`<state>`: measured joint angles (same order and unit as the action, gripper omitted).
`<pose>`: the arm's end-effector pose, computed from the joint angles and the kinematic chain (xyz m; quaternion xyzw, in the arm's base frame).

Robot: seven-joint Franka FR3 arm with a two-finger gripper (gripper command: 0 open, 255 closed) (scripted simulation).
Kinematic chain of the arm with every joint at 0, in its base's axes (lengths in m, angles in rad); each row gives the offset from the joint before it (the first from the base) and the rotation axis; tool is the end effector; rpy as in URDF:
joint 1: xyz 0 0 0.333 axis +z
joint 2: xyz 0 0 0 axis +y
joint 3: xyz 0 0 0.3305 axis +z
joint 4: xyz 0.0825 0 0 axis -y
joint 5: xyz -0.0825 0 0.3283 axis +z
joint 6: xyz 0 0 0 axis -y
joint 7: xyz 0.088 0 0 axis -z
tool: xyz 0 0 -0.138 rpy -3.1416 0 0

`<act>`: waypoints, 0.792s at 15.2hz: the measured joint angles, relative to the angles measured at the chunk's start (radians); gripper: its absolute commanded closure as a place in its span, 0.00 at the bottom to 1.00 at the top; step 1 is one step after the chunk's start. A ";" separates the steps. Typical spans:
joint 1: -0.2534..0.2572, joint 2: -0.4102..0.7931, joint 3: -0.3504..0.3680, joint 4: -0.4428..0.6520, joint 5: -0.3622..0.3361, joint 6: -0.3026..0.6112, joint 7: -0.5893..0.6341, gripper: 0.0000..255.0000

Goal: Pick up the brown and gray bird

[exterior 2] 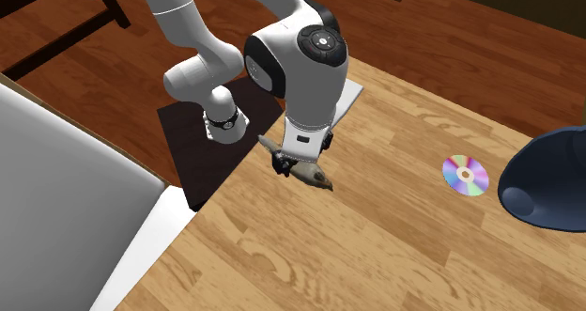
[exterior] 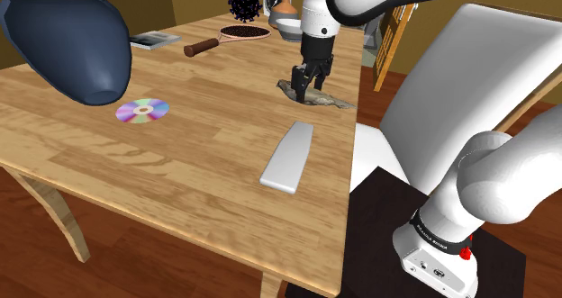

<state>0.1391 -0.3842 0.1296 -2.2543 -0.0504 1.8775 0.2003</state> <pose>0.3666 0.1009 0.5141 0.9981 0.0371 0.0130 0.0465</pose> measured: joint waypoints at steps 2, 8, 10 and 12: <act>0.000 -0.001 0.000 -0.001 0.000 0.000 0.001 1.00; 0.000 0.000 -0.001 0.006 0.000 -0.007 -0.001 1.00; -0.001 -0.003 -0.002 0.023 0.000 -0.029 -0.005 1.00; -0.001 -0.004 -0.003 0.048 0.001 -0.055 -0.007 1.00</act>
<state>0.1380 -0.3881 0.1266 -2.2061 -0.0497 1.8230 0.1932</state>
